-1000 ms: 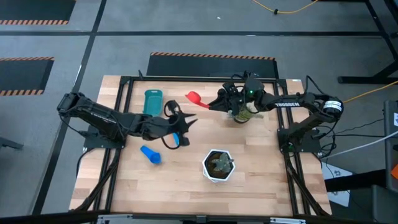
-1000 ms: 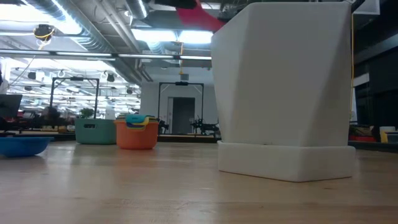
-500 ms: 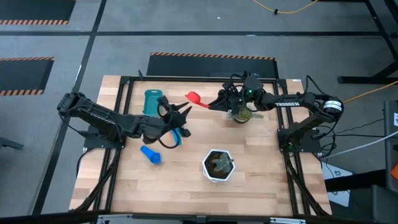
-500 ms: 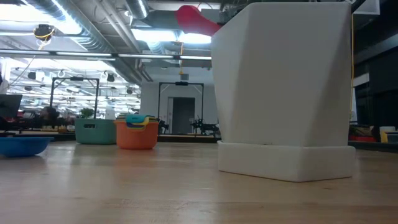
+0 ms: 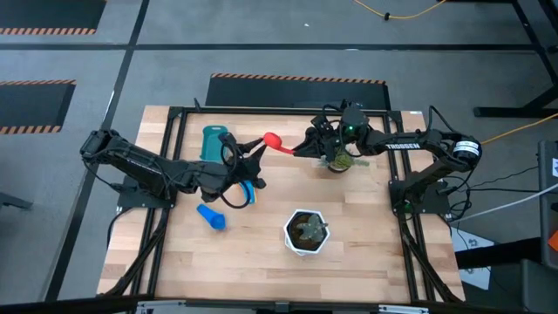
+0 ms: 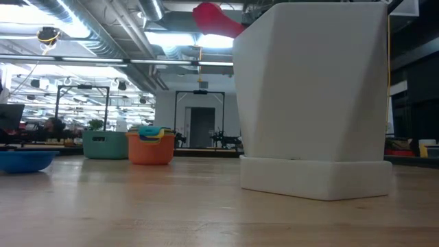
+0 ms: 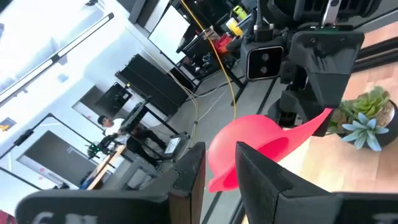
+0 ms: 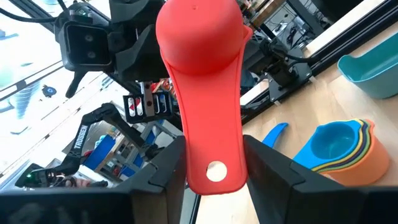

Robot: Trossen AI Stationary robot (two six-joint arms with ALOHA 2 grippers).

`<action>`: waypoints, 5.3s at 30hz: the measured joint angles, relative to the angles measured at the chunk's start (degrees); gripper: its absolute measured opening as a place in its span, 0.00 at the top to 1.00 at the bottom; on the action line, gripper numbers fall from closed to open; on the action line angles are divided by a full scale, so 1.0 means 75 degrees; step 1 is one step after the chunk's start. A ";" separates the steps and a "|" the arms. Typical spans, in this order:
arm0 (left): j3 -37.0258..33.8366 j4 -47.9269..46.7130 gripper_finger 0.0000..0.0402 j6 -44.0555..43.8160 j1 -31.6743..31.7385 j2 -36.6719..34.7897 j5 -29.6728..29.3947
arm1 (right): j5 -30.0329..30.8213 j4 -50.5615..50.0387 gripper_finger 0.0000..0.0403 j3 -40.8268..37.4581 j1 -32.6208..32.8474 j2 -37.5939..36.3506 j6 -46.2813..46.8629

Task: Nest measuring cups in basket
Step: Stack the red measuring cup into the light blue measuring cup

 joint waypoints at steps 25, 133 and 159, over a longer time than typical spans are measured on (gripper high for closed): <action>0.0000 -0.0253 0.80 0.0003 -0.0006 0.0003 0.0868 | -0.0402 0.0031 0.65 0.0000 -0.0003 0.0003 0.0408; 0.0000 -0.1576 1.00 -0.0234 0.0493 -0.0003 0.1669 | -0.2045 0.0102 0.53 0.0000 -0.1279 0.0003 0.0147; 0.0000 -0.6875 1.00 -0.4251 0.3637 -0.0387 0.9651 | -0.2057 -0.1185 0.53 -0.0009 -0.1141 0.0003 -0.1288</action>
